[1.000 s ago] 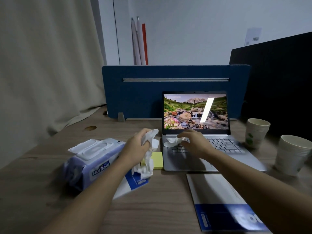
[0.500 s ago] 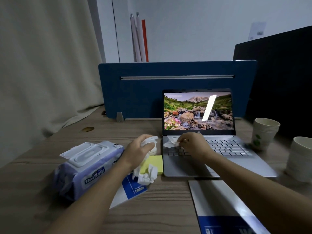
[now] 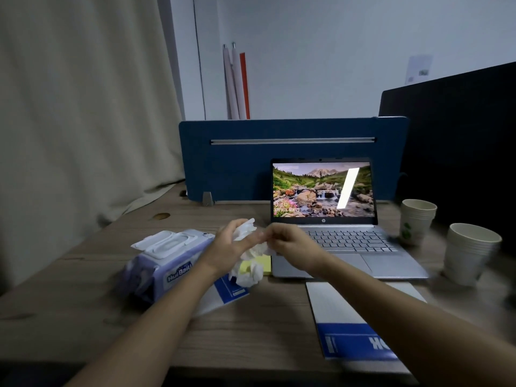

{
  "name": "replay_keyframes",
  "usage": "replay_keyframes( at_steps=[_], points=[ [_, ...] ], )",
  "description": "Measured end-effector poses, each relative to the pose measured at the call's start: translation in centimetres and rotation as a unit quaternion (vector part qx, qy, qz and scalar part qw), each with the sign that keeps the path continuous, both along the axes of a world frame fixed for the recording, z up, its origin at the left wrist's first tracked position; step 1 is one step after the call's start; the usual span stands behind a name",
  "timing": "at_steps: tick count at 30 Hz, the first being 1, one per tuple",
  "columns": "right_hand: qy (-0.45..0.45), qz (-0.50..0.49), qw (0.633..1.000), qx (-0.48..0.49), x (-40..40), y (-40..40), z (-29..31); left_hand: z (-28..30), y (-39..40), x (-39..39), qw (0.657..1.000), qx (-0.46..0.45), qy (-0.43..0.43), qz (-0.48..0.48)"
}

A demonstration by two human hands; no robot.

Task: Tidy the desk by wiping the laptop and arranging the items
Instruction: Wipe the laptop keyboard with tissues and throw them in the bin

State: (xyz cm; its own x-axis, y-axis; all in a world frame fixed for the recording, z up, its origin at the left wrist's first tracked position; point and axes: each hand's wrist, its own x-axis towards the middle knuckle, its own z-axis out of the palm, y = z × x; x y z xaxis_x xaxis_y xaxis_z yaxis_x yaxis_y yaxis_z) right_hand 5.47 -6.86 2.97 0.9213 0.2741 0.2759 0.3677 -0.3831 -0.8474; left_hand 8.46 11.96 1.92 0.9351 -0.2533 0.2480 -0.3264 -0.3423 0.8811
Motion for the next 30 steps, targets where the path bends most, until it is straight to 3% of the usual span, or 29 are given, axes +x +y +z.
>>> replay_keyframes(
  at_steps=[4, 9, 11, 13, 15, 18, 25, 30],
  points=[
    [0.07, 0.033, 0.992, 0.098, -1.9, 1.2, 0.4, -0.3, 1.5, -1.4, 1.0, -0.008, -0.016, 0.004],
    [0.099, 0.018, 0.989, 0.11, -3.2, 2.4, 0.4, -0.6, 4.2, -3.1, 0.998, 0.037, -0.045, 0.034],
    [0.07, -0.02, 0.996, 0.055, -3.3, 2.6, 0.2, -0.7, 5.3, -3.6, 0.996, 0.05, -0.049, 0.046],
    [0.004, -0.075, 0.994, -0.078, -2.9, 2.3, -0.3, -0.7, 6.4, -4.1, 0.995, 0.057, -0.056, 0.052],
    [-0.027, -0.102, 0.973, -0.205, -2.5, 2.1, -0.8, -0.9, 7.6, -4.5, 0.995, 0.055, -0.057, 0.054],
    [-0.025, -0.094, 0.953, -0.289, -2.0, 2.3, -2.0, -1.5, 9.2, -4.9, 0.993, 0.082, -0.045, 0.079],
    [-0.026, -0.056, 0.939, -0.338, -0.9, 4.6, -4.1, -3.2, 10.8, -5.6, 0.993, 0.083, -0.035, 0.076],
    [-0.025, -0.065, 0.951, -0.301, 0.1, 5.1, -4.8, -4.1, 10.2, -5.8, 0.994, 0.063, -0.037, 0.079]
  ],
)
